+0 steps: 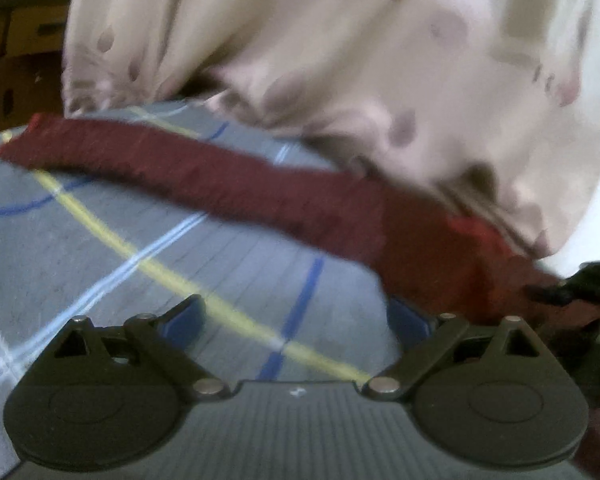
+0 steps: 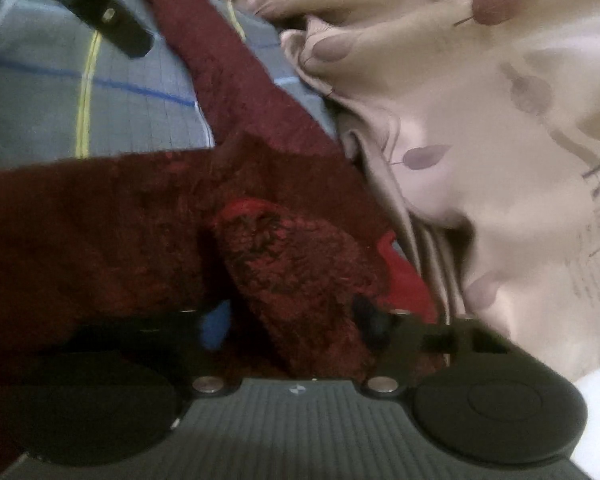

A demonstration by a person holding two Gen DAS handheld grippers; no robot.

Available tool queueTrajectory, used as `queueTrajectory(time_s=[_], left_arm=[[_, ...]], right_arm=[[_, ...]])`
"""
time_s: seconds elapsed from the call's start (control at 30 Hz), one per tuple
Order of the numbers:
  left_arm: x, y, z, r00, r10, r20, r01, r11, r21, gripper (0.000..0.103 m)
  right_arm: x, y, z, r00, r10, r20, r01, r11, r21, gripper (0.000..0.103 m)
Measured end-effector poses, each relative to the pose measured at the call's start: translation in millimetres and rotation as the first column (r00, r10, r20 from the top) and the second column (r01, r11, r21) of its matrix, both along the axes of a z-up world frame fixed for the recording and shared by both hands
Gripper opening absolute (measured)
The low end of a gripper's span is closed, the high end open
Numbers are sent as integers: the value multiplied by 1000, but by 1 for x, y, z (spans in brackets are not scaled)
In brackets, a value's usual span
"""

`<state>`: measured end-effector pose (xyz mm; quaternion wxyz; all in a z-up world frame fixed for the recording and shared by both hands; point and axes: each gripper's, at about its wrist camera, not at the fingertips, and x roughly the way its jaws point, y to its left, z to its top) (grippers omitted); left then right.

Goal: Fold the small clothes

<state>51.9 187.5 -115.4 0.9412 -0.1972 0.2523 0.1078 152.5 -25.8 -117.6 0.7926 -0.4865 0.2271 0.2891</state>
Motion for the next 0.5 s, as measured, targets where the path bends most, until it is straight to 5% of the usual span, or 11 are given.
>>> queueTrajectory(time_s=[0.07,0.23,0.33,0.5], left_arm=[[-8,-4,-3,1000,-9,28,8,999,44,98],[-8,-5,-5,1000,-7,17,5,997,73,98],[-6,-8,-5,1000,-6,14,5,995,95,98],[-4,-14,-6,1000,-18,7,17,992,126,98]], right_arm=[[12,-3,6,999,-38,-32,40,998,47,9],[53,-65,54,972,-221,-77,233,927,293,8],[84,-146,95,911,-395,-119,403,793,456,8],[118,-323,131,723,-653,-227,629,486,607,9]])
